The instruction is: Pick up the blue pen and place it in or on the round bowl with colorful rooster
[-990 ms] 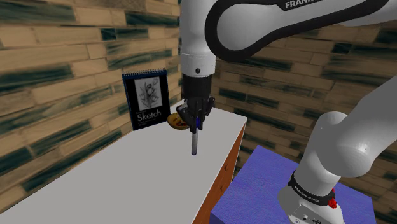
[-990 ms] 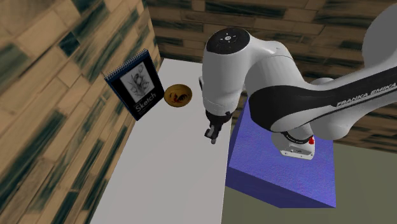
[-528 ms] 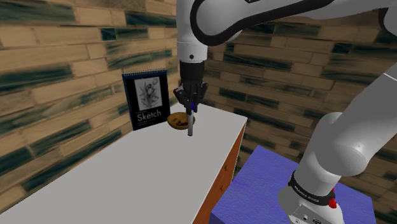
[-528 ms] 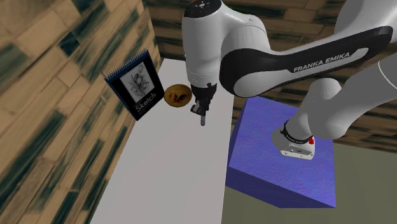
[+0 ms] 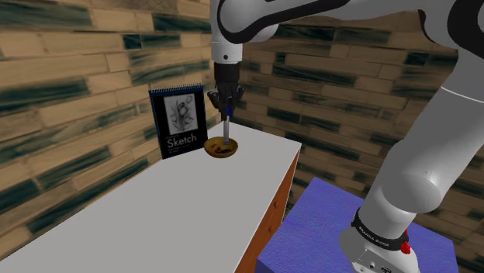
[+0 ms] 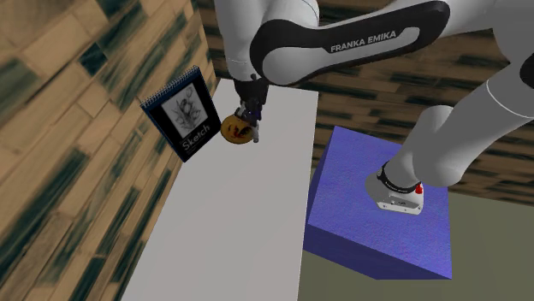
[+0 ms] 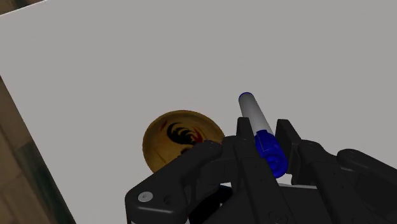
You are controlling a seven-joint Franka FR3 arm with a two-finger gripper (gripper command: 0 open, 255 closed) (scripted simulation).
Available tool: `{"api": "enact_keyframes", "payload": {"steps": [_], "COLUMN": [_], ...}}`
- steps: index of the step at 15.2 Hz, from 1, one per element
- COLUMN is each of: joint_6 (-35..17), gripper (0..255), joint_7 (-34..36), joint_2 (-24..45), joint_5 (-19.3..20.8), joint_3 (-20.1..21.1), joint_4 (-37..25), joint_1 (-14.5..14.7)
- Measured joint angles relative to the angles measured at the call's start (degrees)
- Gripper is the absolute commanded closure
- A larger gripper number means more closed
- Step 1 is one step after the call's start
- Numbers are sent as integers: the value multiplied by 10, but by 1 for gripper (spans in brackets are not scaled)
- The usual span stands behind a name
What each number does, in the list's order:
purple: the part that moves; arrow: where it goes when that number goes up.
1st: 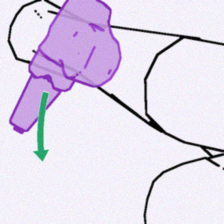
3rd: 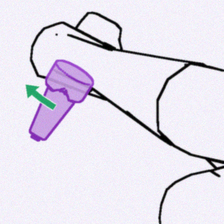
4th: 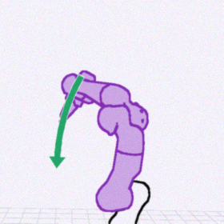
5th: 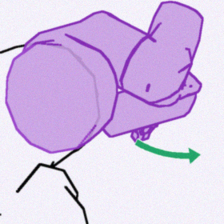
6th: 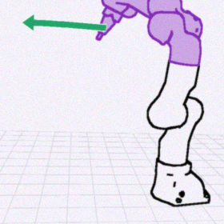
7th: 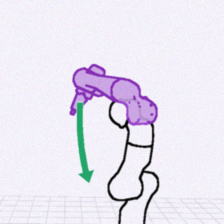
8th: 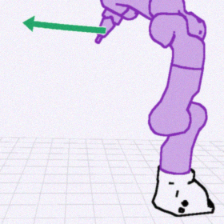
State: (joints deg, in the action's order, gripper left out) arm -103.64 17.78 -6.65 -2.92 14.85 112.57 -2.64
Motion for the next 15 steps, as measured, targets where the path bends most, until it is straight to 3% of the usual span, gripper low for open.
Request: {"api": "enact_keyframes", "payload": {"steps": [5,10,15], "joint_6": [26,73,52], "gripper": [255,255,255], "joint_7": [-37,-68,-79], "joint_2": [74,170,194], "joint_5": [21,41,45], "joint_3": [-22,-39,-45], "joint_4": [-97,-237,-239], "joint_1": [-22,-38,-44]}}
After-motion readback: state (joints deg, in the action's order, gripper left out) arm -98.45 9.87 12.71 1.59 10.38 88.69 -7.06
